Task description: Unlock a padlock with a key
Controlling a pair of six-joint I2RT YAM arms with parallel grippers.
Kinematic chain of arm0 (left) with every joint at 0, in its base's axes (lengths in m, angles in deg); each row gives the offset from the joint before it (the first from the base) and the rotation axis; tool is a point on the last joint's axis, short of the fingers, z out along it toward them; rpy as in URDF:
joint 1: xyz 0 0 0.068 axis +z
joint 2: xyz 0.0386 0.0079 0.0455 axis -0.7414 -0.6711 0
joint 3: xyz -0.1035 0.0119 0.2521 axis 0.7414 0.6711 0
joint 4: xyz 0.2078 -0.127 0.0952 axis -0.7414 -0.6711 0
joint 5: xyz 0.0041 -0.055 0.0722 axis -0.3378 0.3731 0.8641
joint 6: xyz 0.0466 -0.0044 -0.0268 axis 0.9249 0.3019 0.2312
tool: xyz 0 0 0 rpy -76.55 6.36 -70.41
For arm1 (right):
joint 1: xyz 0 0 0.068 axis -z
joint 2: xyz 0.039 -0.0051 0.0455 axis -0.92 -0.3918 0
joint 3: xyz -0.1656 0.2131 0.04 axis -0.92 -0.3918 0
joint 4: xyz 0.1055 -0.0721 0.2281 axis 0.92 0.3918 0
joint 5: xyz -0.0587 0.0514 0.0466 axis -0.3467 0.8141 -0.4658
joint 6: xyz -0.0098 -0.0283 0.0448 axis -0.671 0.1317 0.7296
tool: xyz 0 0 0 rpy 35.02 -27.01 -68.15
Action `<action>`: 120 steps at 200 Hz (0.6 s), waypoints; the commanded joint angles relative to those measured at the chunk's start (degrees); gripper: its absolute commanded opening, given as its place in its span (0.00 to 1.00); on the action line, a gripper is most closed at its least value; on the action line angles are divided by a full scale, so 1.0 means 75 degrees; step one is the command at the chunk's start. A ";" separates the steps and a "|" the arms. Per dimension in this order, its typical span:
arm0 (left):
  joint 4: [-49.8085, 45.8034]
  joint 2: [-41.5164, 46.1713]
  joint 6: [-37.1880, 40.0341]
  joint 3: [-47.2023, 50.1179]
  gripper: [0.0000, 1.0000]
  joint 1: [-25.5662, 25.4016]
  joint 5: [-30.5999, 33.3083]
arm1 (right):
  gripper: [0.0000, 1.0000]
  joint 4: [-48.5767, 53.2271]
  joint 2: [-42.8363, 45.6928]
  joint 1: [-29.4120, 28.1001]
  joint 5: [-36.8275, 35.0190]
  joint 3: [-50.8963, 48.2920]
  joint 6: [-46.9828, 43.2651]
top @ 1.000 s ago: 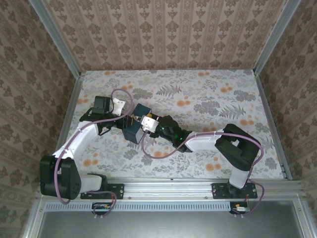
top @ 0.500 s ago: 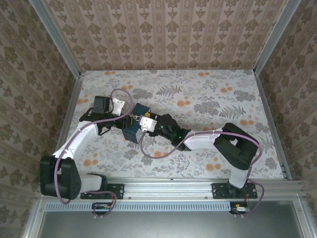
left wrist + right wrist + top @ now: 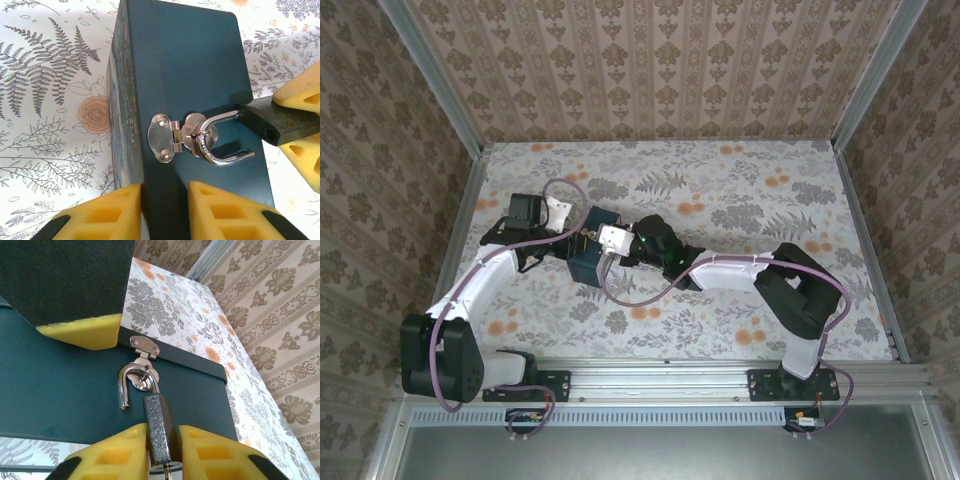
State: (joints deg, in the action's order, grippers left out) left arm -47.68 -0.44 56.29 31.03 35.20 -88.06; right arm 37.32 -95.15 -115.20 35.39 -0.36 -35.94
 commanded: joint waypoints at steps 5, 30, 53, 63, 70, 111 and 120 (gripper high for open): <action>-0.0501 -0.0065 0.0117 -0.0002 0.27 -0.0084 -0.0377 | 0.13 0.1120 0.0067 0.0040 0.0620 0.0588 0.0157; -0.0501 0.0002 0.0045 0.0026 0.27 -0.0095 -0.0397 | 0.09 0.2578 0.0088 0.0109 0.1170 0.1222 0.0446; -0.0432 0.0077 -0.0160 0.0141 0.27 -0.0109 -0.0531 | 0.10 0.3532 -0.0120 0.0119 0.1293 0.1630 0.0724; -0.0424 0.0103 -0.0260 0.0209 0.27 -0.0119 -0.0552 | 0.06 0.3656 -0.0159 0.0114 0.1265 0.1743 0.1068; -0.0447 0.0114 -0.0328 0.0226 0.27 -0.0119 -0.0571 | 0.03 0.3691 -0.0164 0.0115 0.1231 0.1824 0.1268; -0.0307 0.0169 -0.1340 0.0393 0.26 -0.0118 -0.0849 | 0.00 0.4865 -0.0046 0.0090 0.0222 0.2750 0.3742; -0.0134 0.0201 -0.1669 0.0493 0.26 -0.0124 -0.0924 | 0.00 0.5326 -0.0032 0.0096 0.0060 0.3016 0.4471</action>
State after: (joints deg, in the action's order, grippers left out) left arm -47.05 0.35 50.85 32.07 35.25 -89.38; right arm 69.89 -95.28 -113.83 39.43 16.69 -18.94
